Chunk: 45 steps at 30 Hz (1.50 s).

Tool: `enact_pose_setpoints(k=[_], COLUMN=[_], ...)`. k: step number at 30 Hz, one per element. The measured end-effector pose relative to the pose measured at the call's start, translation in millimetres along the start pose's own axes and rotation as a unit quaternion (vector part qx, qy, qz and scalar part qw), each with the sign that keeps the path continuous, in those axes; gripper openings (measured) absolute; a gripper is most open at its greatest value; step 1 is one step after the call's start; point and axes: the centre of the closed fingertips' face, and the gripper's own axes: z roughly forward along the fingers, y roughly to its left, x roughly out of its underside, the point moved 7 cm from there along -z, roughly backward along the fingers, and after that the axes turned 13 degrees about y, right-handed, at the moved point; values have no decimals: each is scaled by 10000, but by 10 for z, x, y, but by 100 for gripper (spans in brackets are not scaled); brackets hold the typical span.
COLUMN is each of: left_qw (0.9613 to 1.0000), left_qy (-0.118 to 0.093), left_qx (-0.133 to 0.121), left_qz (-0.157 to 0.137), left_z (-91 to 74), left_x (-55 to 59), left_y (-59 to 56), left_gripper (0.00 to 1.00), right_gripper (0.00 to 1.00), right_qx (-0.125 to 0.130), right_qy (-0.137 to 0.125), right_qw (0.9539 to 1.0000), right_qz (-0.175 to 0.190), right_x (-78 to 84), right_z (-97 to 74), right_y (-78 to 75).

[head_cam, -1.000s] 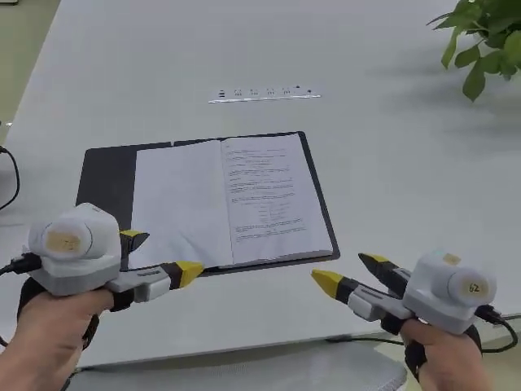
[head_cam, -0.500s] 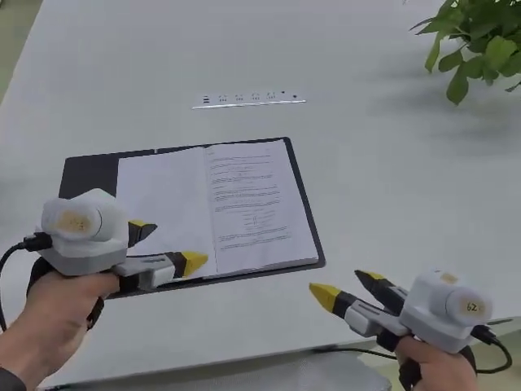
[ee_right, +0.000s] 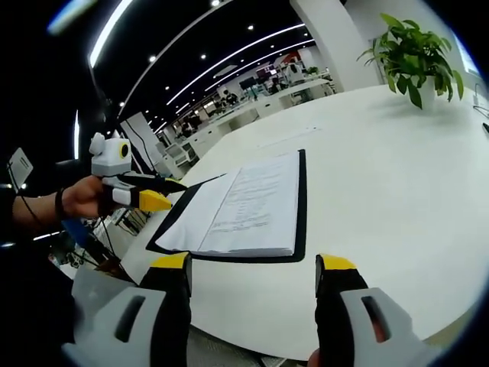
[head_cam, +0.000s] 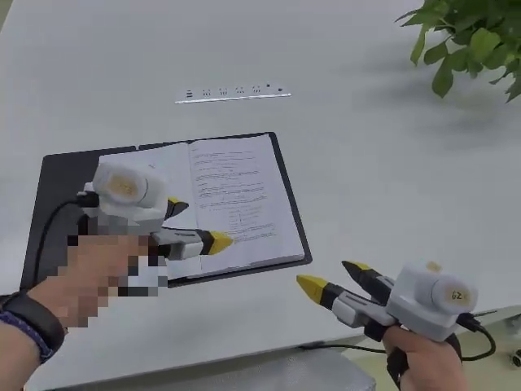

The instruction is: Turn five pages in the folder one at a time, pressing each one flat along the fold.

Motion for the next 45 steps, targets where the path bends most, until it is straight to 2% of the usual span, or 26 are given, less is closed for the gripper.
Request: enact_pose_setpoints(k=[5, 9, 14, 19, 21, 26, 35, 39, 43, 44, 45], left_qw=[9998, 9998, 9995, 9993, 9985, 9988, 9976, 9963, 9959, 9951, 9954], left_qy=[109, 113, 206, 141, 192, 188, 298, 345, 432, 336, 329], left_qx=[-27, -5, -100, -140, -249, -205, -243, -323, -437, -533, -495], left_qz=[152, 137, 223, 313, 456, 410, 575, 717, 669, 768, 752], left_z=[210, 336, 548, 739, 822, 990, 1218, 1329, 1421, 1413, 1416], left_x=[-62, -111, -146, -188, -183, -188, -160, -133, -90, -92, -79], left_y=[16, -43, -87, -140, -142, -167, -275, -241, -157, -153, -165], left_gripper=[62, 63, 66, 65, 64, 65, 67, 67, 67, 66, 66], right_gripper=[63, 63, 63, 64, 64, 64, 63, 62, 62, 62, 63], right_qx=[-39, -30, -28, -64, -67, -106, -147, -170, -173, -174, -166], right_qy=[26, 5, 35, 116, 139, 161, 311, 360, 349, 329, 315], right_qw=[10000, 9999, 9999, 9998, 9997, 9997, 9993, 9989, 9989, 9990, 9990], right_qz=[88, 135, 164, 177, 166, 154, 166, 232, 241, 253, 265], right_x=[2, -15, -11, 9, 16, 8, 58, 72, 57, 46, 39], right_z=[7, 5, 30, 62, 79, 111, 165, 162, 158, 156, 156], right_y=[-32, -49, -71, -79, -83, -70, -81, -101, -112, -114, -117])
